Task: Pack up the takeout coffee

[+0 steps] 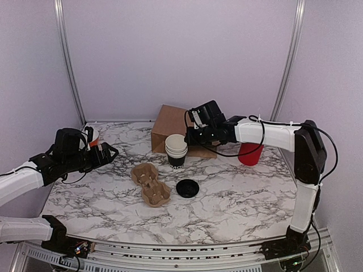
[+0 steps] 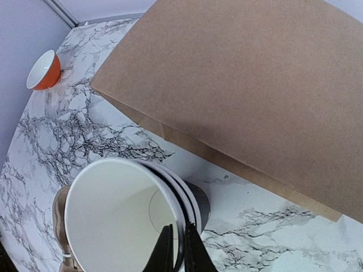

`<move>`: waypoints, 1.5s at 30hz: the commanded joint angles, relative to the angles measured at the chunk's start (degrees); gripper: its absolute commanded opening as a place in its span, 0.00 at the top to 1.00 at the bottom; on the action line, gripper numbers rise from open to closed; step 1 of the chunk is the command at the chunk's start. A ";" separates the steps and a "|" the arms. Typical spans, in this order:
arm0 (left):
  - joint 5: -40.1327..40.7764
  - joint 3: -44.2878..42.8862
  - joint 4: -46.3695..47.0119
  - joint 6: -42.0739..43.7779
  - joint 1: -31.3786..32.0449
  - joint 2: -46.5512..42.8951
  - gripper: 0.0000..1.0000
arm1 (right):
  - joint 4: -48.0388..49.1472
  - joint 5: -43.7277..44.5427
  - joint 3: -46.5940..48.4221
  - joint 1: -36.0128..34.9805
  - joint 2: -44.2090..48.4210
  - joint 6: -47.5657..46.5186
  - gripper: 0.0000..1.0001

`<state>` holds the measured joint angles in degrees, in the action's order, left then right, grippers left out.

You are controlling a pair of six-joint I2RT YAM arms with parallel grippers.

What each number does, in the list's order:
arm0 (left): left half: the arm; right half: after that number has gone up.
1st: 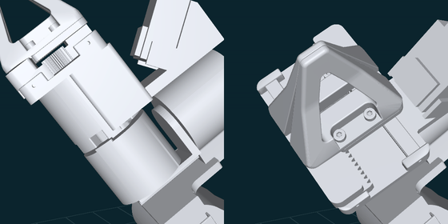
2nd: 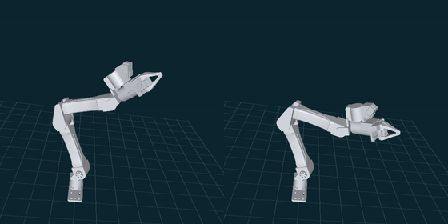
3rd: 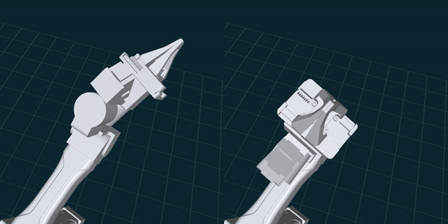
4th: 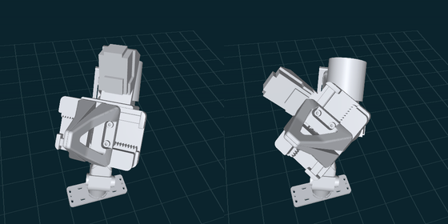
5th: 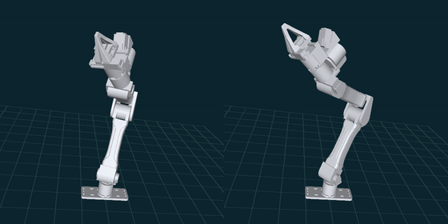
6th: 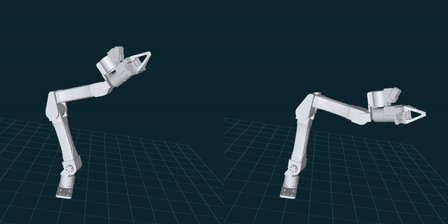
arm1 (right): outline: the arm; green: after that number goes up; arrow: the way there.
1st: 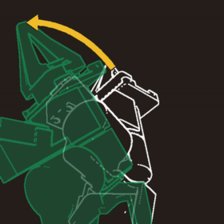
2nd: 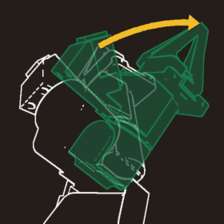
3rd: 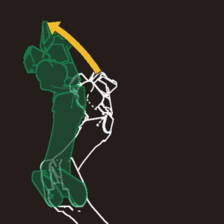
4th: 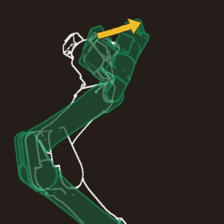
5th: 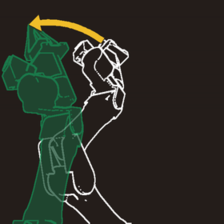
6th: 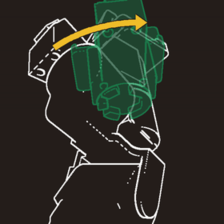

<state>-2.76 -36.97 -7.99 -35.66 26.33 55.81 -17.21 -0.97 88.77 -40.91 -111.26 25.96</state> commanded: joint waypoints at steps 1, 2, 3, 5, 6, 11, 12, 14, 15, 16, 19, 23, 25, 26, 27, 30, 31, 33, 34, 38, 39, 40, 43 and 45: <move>-0.23 0.97 1.09 -0.20 0.24 -1.55 0.01 | -1.23 0.08 3.04 0.04 -0.06 0.46 0.96; -0.26 1.06 1.13 -0.28 0.24 -1.56 0.01 | -1.29 0.00 2.99 0.00 0.05 0.58 0.98; -0.30 1.11 1.09 -0.29 0.22 -1.68 0.01 | -1.21 -0.18 2.94 0.08 0.28 0.69 1.00; -0.22 1.19 1.12 -0.29 0.25 -1.72 0.01 | -1.01 -0.41 2.82 0.04 0.87 0.93 1.00; -0.17 1.12 1.08 -0.29 0.23 -1.69 0.01 | -0.80 -0.55 2.71 0.04 1.06 1.13 1.00; -0.22 0.92 1.11 -0.22 0.24 -1.64 0.01 | -0.56 -1.30 2.99 0.04 1.90 1.82 1.00; -0.21 0.89 1.13 -0.20 0.26 -1.71 0.01 | -0.54 -1.31 2.99 -0.01 2.19 1.88 1.00; -0.21 0.94 1.12 -0.11 0.24 -1.72 0.01 | -0.67 -1.25 3.13 0.04 2.88 1.97 1.00; -0.22 0.94 1.13 -0.11 0.22 -1.75 0.01 | -0.78 -1.16 3.22 0.04 3.22 2.02 1.00; -0.22 0.94 1.10 -0.07 0.27 -1.78 0.01 | -0.88 -1.14 3.38 0.04 3.55 1.98 1.00; -0.16 0.94 1.11 -0.04 0.26 -1.91 0.01 | -1.34 -0.99 3.74 -0.01 4.31 1.79 1.00; -0.22 0.76 1.13 -0.02 0.27 -1.76 0.01 | -1.89 -1.13 4.20 -0.05 5.22 1.65 1.00; -0.24 0.69 1.16 0.06 0.22 -1.77 0.01 | -2.10 -1.28 4.35 -0.07 5.86 1.64 1.00; -0.41 0.63 1.18 0.21 0.22 -1.79 0.01 | -2.20 -1.31 4.50 -0.13 6.19 1.66 1.00; -0.54 0.55 1.14 0.30 0.26 -1.76 0.01 | -2.35 -1.32 4.54 -0.17 6.56 1.71 1.00; -1.07 0.17 1.19 0.88 0.29 -1.77 0.01 | -2.86 -1.03 4.95 -0.47 7.95 1.43 1.00; -1.12 0.10 1.21 0.94 0.36 -1.68 0.01 | -3.05 -0.89 4.97 -0.53 8.44 1.31 1.00; -1.46 -0.21 1.21 1.11 0.46 -1.62 0.01 | -3.40 -0.67 5.02 -0.66 9.61 1.10 1.00; -1.58 -0.39 1.15 1.29 0.68 -1.47 0.01 | -3.62 -0.47 4.95 -0.81 10.18 0.97 1.00; -1.61 -1.59 1.22 1.76 1.88 -0.74 0.01 | -4.55 0.16 4.56 -1.02 12.97 0.45 1.00; -1.58 -1.98 1.22 1.86 2.30 -0.48 0.01 | -4.72 0.42 4.18 -1.02 13.80 0.38 1.00; -1.55 -2.43 1.22 2.04 2.67 -0.18 0.01 | -4.88 0.71 3.56 -1.07 14.90 0.25 1.00; -1.17 -3.71 1.21 2.49 4.27 0.41 0.01 | -5.38 1.58 0.72 -1.03 18.85 0.13 1.00; -1.02 -4.64 0.93 3.14 5.19 0.88 0.01 | -6.32 2.53 -1.33 -1.02 21.53 -0.09 1.00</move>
<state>-3.66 -38.50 -8.01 -34.33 29.93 55.92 -21.63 -0.73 89.80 -41.63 -95.20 26.61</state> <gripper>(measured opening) 0.992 0.009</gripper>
